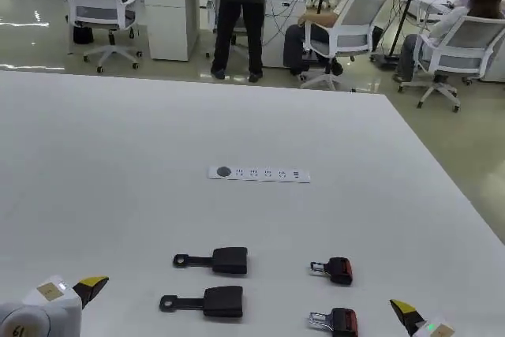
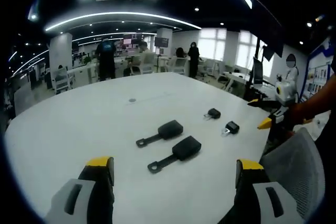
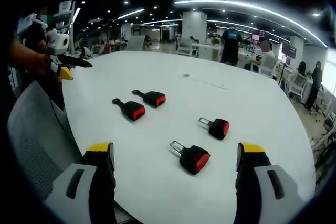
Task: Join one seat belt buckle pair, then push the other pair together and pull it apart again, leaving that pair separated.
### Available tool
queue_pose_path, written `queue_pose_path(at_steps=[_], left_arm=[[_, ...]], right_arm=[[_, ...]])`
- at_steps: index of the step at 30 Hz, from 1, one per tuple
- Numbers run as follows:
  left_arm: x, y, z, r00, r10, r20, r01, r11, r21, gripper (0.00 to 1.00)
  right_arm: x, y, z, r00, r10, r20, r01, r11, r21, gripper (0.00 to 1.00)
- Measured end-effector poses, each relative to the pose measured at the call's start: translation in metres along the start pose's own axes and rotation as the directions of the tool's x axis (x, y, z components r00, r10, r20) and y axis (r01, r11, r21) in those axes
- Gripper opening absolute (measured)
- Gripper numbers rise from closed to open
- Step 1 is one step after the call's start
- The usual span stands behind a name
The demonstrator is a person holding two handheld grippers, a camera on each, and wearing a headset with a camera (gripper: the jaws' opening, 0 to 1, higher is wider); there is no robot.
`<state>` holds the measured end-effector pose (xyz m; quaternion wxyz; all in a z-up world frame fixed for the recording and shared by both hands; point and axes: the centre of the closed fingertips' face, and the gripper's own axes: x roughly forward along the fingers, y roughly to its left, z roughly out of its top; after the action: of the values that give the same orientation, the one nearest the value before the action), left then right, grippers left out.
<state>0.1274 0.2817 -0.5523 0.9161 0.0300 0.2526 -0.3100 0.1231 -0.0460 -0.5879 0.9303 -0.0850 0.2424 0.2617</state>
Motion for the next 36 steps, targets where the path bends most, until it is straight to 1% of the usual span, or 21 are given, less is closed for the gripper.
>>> queue_pose_path(at_steps=[7,19,29,36], left_arm=[[-0.0006,-0.0040,0.0028,1.0000,0.000,0.002,0.000,1.000,-0.002,0.98],[0.0004,0.0017,0.0018,1.0000,-0.003,0.004,0.003,1.000,-0.002,0.98],[0.0000,-0.0006,0.0022,1.0000,-0.004,0.004,0.004,1.000,0.000,0.98],[-0.0009,0.0013,-0.0005,1.0000,-0.003,0.001,0.003,1.000,0.001,0.98]], right_arm=[[-0.0018,0.0024,0.0031,1.0000,0.001,-0.002,-0.001,1.000,-0.001,0.97],[-0.0036,0.0022,0.0045,1.0000,0.000,-0.004,0.000,1.000,0.001,0.97],[-0.0025,0.0009,0.0025,1.0000,0.001,-0.002,-0.001,1.000,0.000,0.96],[-0.0025,0.0008,0.0015,1.0000,0.004,-0.005,-0.004,1.000,-0.002,0.96]])
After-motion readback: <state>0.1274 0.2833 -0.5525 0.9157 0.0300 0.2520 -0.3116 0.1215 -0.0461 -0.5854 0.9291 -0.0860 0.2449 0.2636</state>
